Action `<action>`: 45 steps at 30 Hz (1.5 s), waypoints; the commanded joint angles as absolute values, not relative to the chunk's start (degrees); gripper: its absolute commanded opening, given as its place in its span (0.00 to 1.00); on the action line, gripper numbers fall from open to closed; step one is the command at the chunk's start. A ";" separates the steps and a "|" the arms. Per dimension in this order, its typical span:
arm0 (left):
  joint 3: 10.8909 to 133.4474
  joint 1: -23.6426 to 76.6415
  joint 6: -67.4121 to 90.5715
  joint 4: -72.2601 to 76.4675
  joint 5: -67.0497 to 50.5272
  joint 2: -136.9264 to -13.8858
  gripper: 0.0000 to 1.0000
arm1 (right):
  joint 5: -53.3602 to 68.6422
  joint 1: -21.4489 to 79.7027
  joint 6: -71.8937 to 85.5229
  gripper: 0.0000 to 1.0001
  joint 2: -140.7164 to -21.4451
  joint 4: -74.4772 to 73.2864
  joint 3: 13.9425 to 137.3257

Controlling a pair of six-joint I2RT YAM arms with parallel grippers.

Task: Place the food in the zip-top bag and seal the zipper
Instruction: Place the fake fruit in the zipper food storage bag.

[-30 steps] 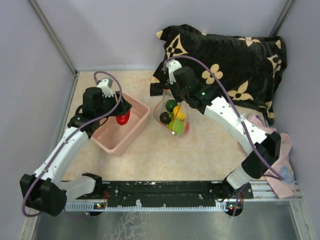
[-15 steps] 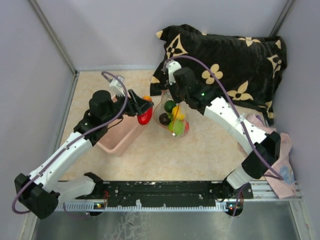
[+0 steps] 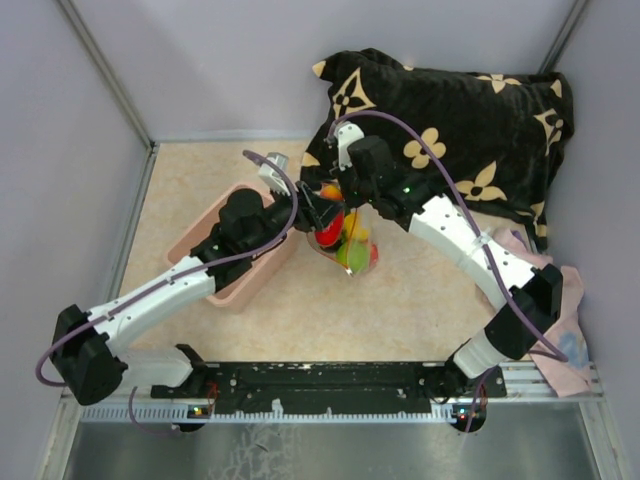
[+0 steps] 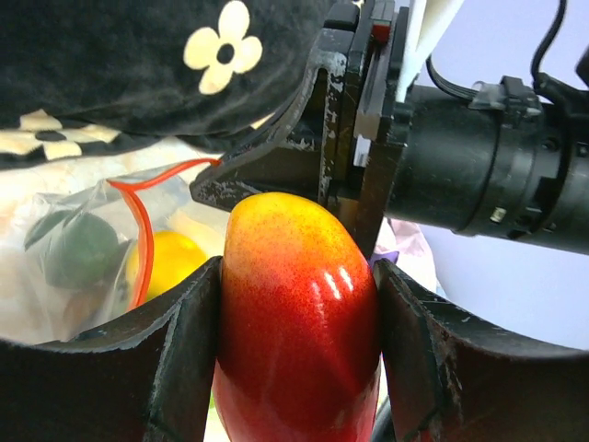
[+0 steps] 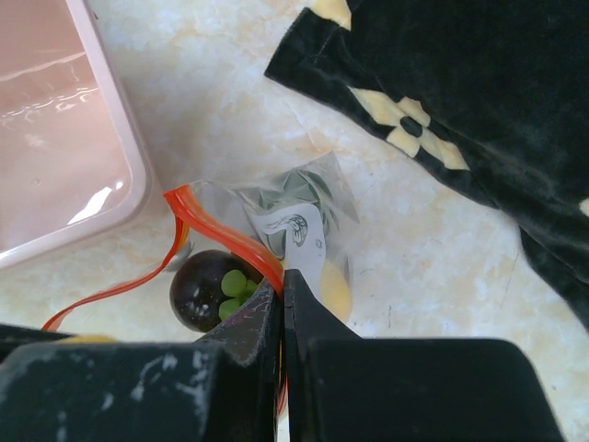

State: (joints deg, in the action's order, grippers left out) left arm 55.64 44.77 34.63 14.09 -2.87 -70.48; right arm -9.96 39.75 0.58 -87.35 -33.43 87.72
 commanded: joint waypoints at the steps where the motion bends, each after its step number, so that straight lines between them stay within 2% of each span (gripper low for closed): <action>1: 55.23 46.44 30.44 20.69 3.42 -72.75 0.42 | -8.94 39.91 2.21 0.00 -84.23 -30.34 88.84; 7: 53.74 48.43 26.73 21.53 9.30 -76.60 0.43 | -8.65 39.90 2.42 0.00 -83.85 -30.59 88.77; 17: 53.68 49.16 26.50 19.71 16.37 -81.13 0.51 | -8.68 39.91 2.83 0.00 -82.98 -30.20 87.92; 28: 57.73 49.22 25.88 16.32 17.47 -80.85 0.81 | -8.68 39.91 3.35 0.00 -82.09 -29.21 86.34; 33: 59.53 49.20 25.50 13.53 15.65 -79.52 0.88 | -9.15 39.95 3.53 0.00 -82.39 -28.92 86.36; 38: 61.87 49.21 24.77 6.03 12.51 -75.87 0.89 | -10.73 39.91 3.93 0.00 -83.03 -29.51 87.05; 45: 65.31 49.11 25.82 -15.55 14.40 -69.80 0.90 | -11.25 39.64 3.91 0.00 -83.08 -28.56 86.56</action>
